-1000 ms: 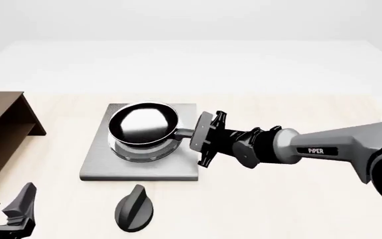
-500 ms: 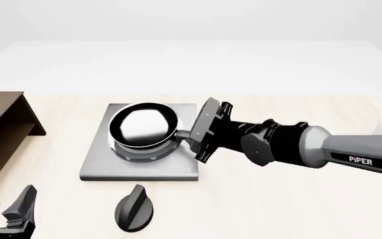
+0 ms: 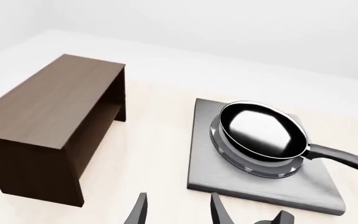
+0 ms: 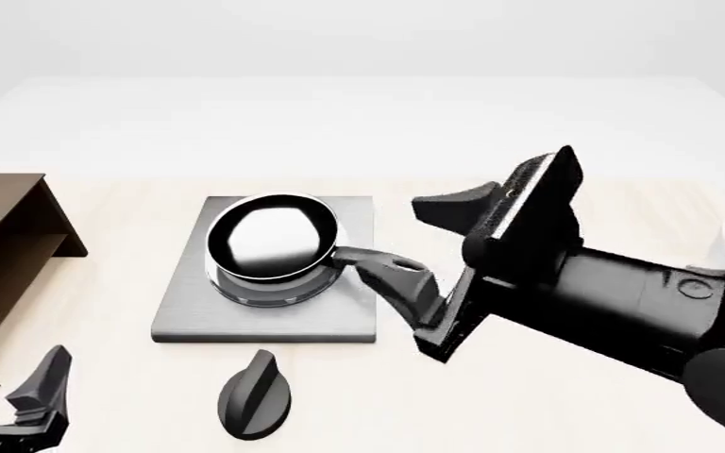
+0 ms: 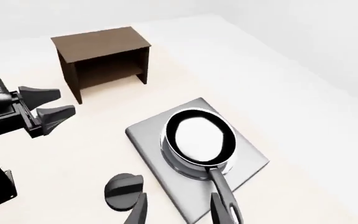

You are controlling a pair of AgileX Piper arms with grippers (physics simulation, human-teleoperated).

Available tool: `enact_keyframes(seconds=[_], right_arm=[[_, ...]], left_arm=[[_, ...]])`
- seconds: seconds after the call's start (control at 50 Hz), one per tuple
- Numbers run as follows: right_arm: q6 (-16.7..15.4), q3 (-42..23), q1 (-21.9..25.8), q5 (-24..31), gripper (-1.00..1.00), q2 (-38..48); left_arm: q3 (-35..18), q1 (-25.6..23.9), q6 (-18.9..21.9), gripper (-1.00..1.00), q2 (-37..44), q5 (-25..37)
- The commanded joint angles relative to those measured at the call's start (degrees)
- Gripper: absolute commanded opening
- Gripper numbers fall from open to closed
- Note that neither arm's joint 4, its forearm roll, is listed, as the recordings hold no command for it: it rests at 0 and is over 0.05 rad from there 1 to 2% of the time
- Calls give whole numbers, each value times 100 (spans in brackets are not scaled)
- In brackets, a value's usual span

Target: Turn on the stove and put the frying pan on it.

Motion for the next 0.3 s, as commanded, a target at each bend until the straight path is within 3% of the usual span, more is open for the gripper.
enact_keyframes(seconds=[0.02,0.08,0.14,0.18,0.2,0.22,0.24,0.26,0.28,0.3], right_arm=[[441,1462,-176,70,100,-3437],[104,1990,-619,88,100,-4557],[497,2758,-1737,403,100,-5913],[106,3169,-2166,-71,100,-5991],[106,3172,-2166,-74,100,-5991],[1132,3722,-3218,-682,100,-5991],[1616,4057,-3717,-954,100,-5991],[2057,4317,-3911,-1058,100,-5990],[2057,4322,-3912,-1063,100,-5991],[1616,4538,-3713,-931,100,-5986]], left_arm=[[-94,31,11,100,-584,546],[-149,32,0,100,-668,621],[-190,98,-5,100,-700,613],[-178,116,-15,100,-694,575],[-178,116,-15,100,-694,575],[-144,183,-5,100,-687,500],[-115,191,-7,100,-698,487],[-95,220,-5,100,-664,440],[-95,220,-5,100,-661,436],[-69,202,-93,100,-511,296]])
